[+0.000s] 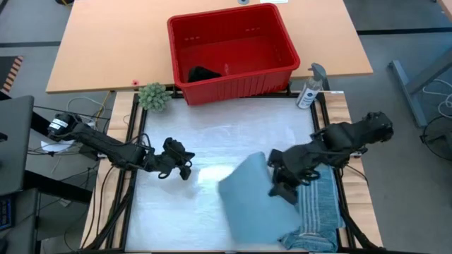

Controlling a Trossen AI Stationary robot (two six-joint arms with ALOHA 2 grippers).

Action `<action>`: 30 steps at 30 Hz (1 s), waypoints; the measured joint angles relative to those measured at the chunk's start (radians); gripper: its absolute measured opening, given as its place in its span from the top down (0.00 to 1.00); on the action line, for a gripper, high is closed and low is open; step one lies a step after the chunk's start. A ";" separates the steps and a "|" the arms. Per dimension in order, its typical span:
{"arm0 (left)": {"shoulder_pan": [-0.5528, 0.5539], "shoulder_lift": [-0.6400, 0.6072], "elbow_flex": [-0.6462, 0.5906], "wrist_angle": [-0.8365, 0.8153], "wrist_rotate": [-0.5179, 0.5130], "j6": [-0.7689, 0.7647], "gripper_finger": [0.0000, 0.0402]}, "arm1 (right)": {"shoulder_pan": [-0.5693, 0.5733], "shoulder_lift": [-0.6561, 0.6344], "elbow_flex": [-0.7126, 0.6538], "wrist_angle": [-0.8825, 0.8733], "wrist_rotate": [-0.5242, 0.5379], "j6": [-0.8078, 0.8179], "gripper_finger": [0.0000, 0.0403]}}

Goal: Fold Laundry from Bin
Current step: Stack the folded light blue denim pants on the blue polo shirt

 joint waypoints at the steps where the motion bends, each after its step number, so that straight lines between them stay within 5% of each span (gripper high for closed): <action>1: 0.006 0.000 0.000 0.000 0.004 0.009 1.00 | 0.019 0.000 0.020 -0.025 -0.006 0.024 0.89; 16: 0.059 0.000 0.000 0.000 0.026 0.117 1.00 | 0.198 0.001 0.212 -0.100 -0.001 0.302 0.89; 25: 0.099 0.001 0.000 0.002 0.051 0.101 1.00 | 0.330 0.002 0.213 -0.420 -0.281 0.623 0.89; 30: 0.112 0.001 0.000 0.004 0.079 0.108 1.00 | 0.377 0.000 0.211 -0.481 -0.361 0.620 0.89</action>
